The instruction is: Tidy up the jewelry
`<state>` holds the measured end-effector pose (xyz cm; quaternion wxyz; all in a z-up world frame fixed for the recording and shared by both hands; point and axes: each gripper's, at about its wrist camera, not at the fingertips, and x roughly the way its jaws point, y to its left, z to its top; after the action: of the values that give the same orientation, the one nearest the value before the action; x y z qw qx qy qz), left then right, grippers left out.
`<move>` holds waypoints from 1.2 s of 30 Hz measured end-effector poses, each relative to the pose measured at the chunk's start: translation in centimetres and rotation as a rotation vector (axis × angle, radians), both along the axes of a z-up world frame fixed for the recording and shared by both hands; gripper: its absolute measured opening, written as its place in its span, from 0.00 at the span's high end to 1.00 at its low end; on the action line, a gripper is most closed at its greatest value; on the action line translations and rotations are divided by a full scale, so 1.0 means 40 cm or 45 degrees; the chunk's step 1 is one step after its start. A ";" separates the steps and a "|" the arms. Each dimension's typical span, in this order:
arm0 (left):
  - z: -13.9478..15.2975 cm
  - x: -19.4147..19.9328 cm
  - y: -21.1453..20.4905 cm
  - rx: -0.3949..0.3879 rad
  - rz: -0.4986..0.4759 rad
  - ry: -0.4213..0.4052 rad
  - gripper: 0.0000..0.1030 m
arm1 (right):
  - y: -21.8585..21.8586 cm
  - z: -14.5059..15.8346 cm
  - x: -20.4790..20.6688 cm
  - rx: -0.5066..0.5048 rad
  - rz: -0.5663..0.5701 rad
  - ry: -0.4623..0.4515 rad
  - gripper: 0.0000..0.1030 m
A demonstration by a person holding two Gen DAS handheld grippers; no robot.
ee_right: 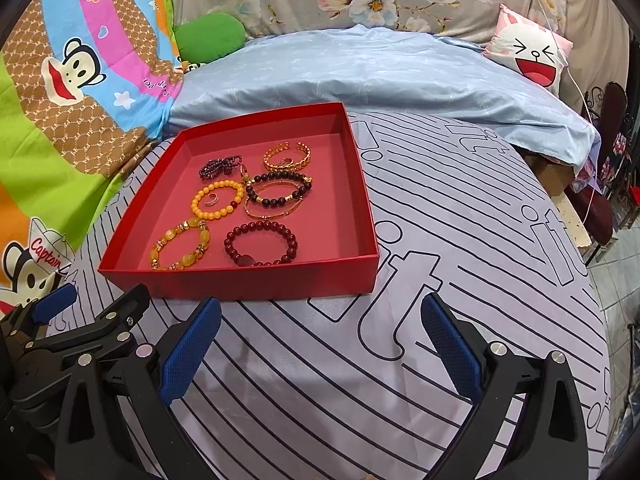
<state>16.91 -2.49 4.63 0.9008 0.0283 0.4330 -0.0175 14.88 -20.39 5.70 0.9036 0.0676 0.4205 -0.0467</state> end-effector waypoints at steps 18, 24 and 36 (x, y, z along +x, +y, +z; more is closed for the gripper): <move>-0.004 0.007 0.006 0.009 0.018 0.003 0.08 | 0.011 -0.006 0.000 0.008 0.003 0.011 0.06; -0.004 0.005 0.004 0.010 0.019 0.005 0.08 | 0.013 -0.003 0.000 -0.020 0.005 0.007 0.06; -0.003 0.007 0.005 0.013 0.020 0.003 0.08 | 0.014 -0.002 0.001 -0.022 0.006 0.008 0.06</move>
<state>17.21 -2.29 4.49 0.9002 0.0295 0.4343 -0.0083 14.92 -19.85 5.61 0.9029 0.0588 0.4231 -0.0485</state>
